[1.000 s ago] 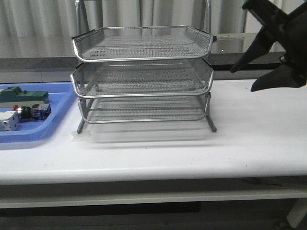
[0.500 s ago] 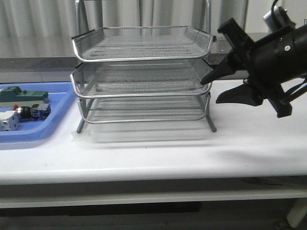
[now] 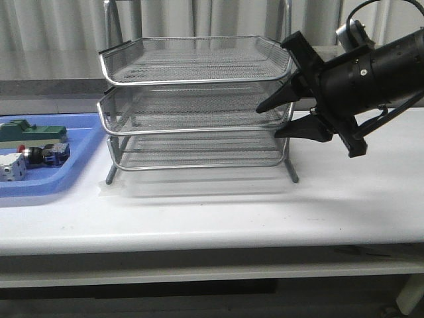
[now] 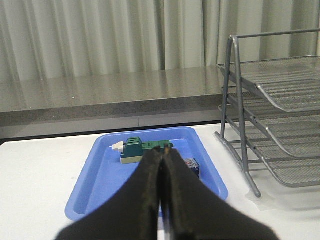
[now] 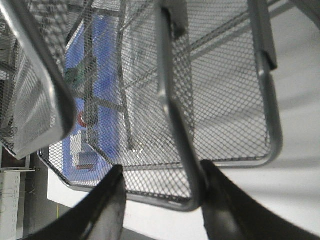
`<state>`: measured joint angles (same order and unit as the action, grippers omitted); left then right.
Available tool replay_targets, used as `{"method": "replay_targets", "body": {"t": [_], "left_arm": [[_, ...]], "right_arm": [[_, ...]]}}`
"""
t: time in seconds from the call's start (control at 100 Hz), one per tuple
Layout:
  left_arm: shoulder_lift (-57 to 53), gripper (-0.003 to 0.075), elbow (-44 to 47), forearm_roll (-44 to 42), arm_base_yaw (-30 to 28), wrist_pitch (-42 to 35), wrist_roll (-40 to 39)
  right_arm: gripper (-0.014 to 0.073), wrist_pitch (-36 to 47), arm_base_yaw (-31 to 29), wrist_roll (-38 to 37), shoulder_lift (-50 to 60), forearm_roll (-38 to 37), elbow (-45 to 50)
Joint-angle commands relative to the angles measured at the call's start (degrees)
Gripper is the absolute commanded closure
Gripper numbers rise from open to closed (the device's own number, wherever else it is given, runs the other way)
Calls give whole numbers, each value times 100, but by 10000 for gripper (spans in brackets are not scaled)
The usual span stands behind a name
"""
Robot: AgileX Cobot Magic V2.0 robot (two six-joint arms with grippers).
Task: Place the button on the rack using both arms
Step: 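Reach the right gripper to the front edge of the middle mesh tray, then pull the middle mesh tray out toward the robot with the right gripper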
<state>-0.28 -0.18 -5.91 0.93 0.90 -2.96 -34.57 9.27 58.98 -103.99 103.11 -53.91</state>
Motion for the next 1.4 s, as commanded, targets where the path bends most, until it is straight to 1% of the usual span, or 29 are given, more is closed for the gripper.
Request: {"method": "replay_targets", "body": {"t": [0.0,0.19,0.24,0.43,0.5,0.55,0.69,0.82,1.06,1.17,1.39], "left_arm": [[-178,741,315,60,-6,-452,-72],[-178,741,315,60,-6,-452,-72],[-178,741,315,60,-6,-452,-72],[-178,741,315,60,-6,-452,-72],[-178,741,315,60,-6,-452,-72],[-178,741,315,60,-6,-452,-72],[-178,741,315,60,-6,-452,-72],[-178,741,315,60,-6,-452,-72],[-178,741,315,60,-6,-452,-72],[-178,741,315,60,-6,-452,-72],[-178,741,315,60,-6,-452,-72]], "right_arm": [[231,-436,5,107,139,788,-295],[235,-582,5,100,-31,788,-433],[250,-582,5,100,-51,788,-433],[428,-570,5,100,-56,788,-433],[473,-570,5,100,-56,788,-433],[489,-570,5,100,-56,788,-433],[498,-562,5,100,-56,777,-433],[498,-567,5,100,-56,606,-420],[498,-682,5,100,-56,506,-82],[498,-804,5,100,-56,264,53],[498,-842,5,105,68,20,303]]}}
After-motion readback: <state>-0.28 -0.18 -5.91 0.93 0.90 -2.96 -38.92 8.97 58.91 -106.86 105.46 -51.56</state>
